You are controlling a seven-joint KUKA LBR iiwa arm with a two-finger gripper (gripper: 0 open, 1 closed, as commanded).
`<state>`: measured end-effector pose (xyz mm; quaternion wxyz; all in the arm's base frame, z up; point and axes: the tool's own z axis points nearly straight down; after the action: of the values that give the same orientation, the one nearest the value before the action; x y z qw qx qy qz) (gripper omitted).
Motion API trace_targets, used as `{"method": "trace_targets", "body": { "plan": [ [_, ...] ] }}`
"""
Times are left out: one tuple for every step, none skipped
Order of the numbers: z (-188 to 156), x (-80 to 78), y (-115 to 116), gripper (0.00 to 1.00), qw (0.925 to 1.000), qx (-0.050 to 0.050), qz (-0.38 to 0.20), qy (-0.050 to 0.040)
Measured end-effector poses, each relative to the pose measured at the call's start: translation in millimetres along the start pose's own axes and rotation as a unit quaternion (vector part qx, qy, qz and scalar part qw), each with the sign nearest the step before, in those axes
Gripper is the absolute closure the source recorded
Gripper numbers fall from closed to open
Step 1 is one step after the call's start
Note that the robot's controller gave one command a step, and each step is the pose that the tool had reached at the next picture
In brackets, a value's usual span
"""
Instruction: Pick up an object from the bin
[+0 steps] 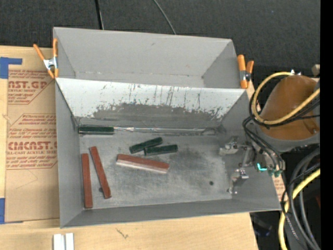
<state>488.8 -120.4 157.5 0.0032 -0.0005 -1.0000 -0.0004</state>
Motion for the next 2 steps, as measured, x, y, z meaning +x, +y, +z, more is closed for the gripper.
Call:
{"method": "trace_targets", "body": {
  "plan": [
    [-3, -1.8, 0, 0.0, 1.0, 0.001, -0.001, -0.0032],
    [36, -29.7, 33, 0.0, 0.9997, 0.002, -0.022, -0.0077]
  ]
}}
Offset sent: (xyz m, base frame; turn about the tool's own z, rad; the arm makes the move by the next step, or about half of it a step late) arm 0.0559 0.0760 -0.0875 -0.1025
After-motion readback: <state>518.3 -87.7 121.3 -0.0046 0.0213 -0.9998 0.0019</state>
